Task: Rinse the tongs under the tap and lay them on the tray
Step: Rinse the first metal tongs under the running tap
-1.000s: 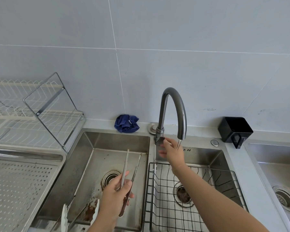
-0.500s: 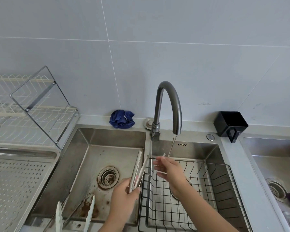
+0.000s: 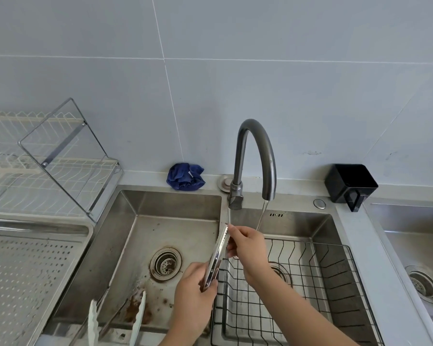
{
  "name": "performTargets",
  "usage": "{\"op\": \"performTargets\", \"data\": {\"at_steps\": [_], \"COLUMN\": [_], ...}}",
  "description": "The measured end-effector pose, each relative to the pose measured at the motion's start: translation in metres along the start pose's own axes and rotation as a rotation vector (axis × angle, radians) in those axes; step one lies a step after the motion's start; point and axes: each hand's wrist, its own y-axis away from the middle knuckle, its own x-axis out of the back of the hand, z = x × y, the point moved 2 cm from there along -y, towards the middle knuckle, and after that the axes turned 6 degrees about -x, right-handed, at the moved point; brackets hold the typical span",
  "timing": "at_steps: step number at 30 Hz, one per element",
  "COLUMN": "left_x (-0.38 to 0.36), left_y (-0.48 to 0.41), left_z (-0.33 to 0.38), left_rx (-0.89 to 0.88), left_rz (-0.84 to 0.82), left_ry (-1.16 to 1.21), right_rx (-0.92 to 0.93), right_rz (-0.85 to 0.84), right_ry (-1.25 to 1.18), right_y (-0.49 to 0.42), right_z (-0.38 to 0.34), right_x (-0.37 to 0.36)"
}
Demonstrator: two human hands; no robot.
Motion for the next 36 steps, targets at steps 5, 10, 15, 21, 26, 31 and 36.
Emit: {"op": "performTargets", "data": {"at_steps": [5,10,15,21,26,31,36], "left_x": [0.004,0.001,-0.003,-0.014,-0.02,-0.02,-0.019], "left_y": [-0.005,-0.005,-0.007,-0.012,-0.015,-0.014,-0.014], "left_z": [0.005,0.005,0.008,0.015,0.014,0.011,0.01], "left_rx": [0.005,0.037,0.071,0.108,0.11,0.114,0.091], "left_rz": [-0.004,-0.032,-0.066,-0.105,-0.126,-0.117,-0.134], "left_ry": [0.015,0.123,0.142,0.163,0.145,0.131,0.101], "right_rx": [0.036,0.06,-0.004,-0.008,-0.026,-0.031,-0.011], "right_rz": [0.005,0.033,-0.024,0.031,0.057,-0.02,0.034], "right_ry": [0.083,0.157,0.047,0.038,-0.041,-0.004,-0.06], "right_y": [0.002,0.001,-0.001,-0.001,-0.003,-0.002,-0.004], "right_z": [0.002,0.006,0.012,0.014,0.011,0.014,0.015], "right_x": [0.0,0.006,0.014,0.027,0.035,0.034,0.036]}}
